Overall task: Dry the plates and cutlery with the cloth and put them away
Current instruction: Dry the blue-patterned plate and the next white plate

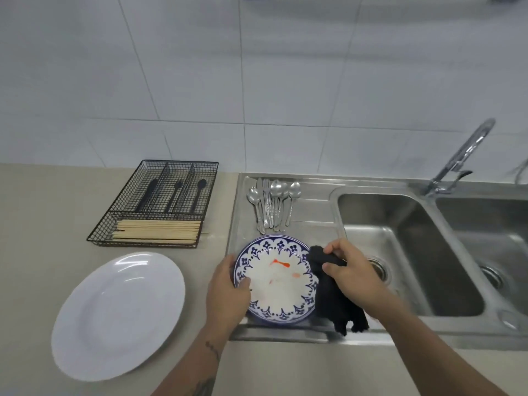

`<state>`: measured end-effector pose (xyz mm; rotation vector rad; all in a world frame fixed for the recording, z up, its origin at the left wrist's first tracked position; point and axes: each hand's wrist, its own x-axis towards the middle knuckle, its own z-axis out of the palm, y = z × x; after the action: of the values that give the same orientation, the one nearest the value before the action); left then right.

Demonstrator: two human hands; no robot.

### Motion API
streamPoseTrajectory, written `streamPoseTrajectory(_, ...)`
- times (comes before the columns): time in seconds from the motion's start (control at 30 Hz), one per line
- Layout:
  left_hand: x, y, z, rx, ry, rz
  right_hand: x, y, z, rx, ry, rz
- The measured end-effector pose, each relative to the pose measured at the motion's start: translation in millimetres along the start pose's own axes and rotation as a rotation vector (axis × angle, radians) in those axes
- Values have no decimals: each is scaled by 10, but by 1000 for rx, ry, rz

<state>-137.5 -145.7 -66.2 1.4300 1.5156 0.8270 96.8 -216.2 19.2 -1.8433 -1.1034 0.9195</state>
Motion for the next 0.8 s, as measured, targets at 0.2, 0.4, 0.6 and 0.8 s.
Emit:
streamPoseTrajectory(0.2, -62, 23, 107, 121, 123, 43, 158, 201, -152, -35, -142, -11)
streamPoseTrajectory(0.4, -87, 99, 193, 357, 211, 115, 253, 284, -237, -51, -225, -15)
streamPoseTrajectory(0.6, -71, 169, 239, 278, 289, 68, 308, 273, -272, -61, -251, -21)
streamPoseTrajectory(0.8, 41, 325, 230, 20, 313, 0, 289, 266, -248, -36, -223, 20)
